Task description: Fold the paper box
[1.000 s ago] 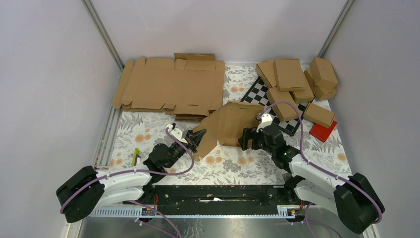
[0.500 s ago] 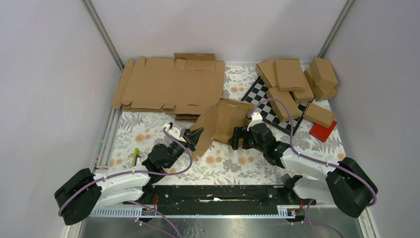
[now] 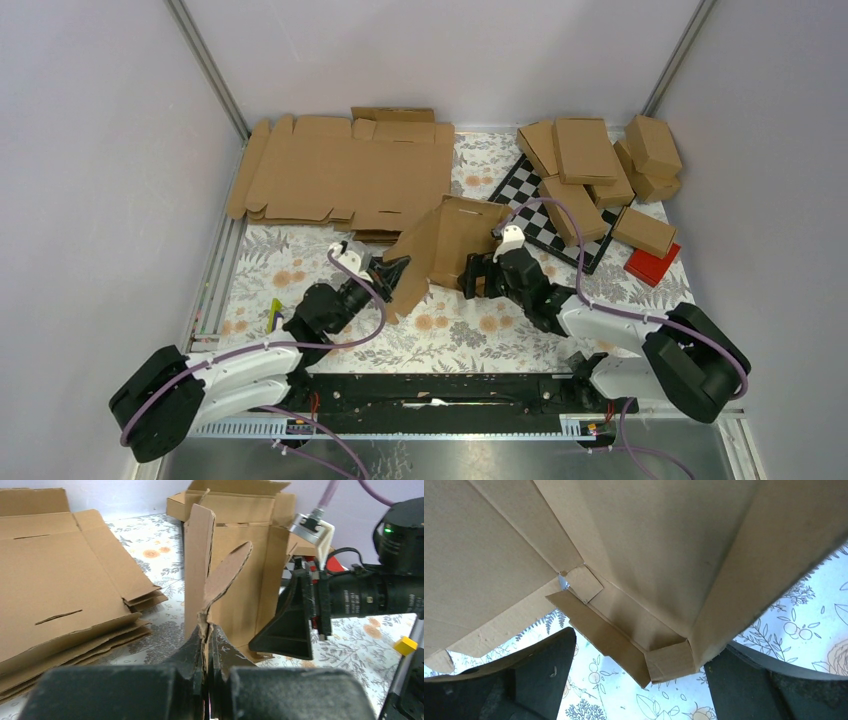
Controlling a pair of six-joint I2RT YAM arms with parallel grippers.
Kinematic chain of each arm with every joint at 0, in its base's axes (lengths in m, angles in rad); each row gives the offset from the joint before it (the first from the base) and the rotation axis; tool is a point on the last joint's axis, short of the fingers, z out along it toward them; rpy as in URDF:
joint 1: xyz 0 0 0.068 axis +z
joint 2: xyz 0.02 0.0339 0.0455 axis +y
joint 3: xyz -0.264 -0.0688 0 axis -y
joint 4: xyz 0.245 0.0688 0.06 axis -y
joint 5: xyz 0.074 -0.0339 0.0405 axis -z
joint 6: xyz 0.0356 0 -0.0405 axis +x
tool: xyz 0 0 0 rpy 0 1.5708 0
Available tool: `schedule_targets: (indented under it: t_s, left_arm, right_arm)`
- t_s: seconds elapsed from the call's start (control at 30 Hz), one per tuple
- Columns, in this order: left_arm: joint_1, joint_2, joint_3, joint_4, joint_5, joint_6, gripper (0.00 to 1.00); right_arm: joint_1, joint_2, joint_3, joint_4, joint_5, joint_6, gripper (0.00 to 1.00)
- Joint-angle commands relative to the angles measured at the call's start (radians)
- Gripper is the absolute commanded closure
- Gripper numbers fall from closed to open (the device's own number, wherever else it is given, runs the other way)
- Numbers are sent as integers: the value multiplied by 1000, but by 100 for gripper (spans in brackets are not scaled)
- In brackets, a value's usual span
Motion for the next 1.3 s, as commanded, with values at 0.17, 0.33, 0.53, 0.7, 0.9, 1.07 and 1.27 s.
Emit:
schedule_targets:
  t_s: [0.17,0.33,0.53,0.7,0.9,1.07,1.27]
  left_arm:
    - [0,71,56,51,194,-44,100]
    - [0,89,70,44,190,-56,100]
    - [0,95,78,29,198,-54,100]
    - [1,94,80,20,186,-53,100]
    - [0,77,77,-4,138,-48,100]
    - [1,72,82,-26,103,-47,100]
    - [0,64,86,-46,74,-44,100]
  right_arm:
    - [12,82,70,18,-177,-84,3]
    - [12,87,94,-40,-173,-106,0]
    - [37,162,168,-149,-107,-129,0]
    - [59,164,132,-101,-24,49,0]
    - [81,135,37,68,41,170,1]
    - [116,129,130,-163,212,207,0]
    - [116,32,100,-275,309,274,0]
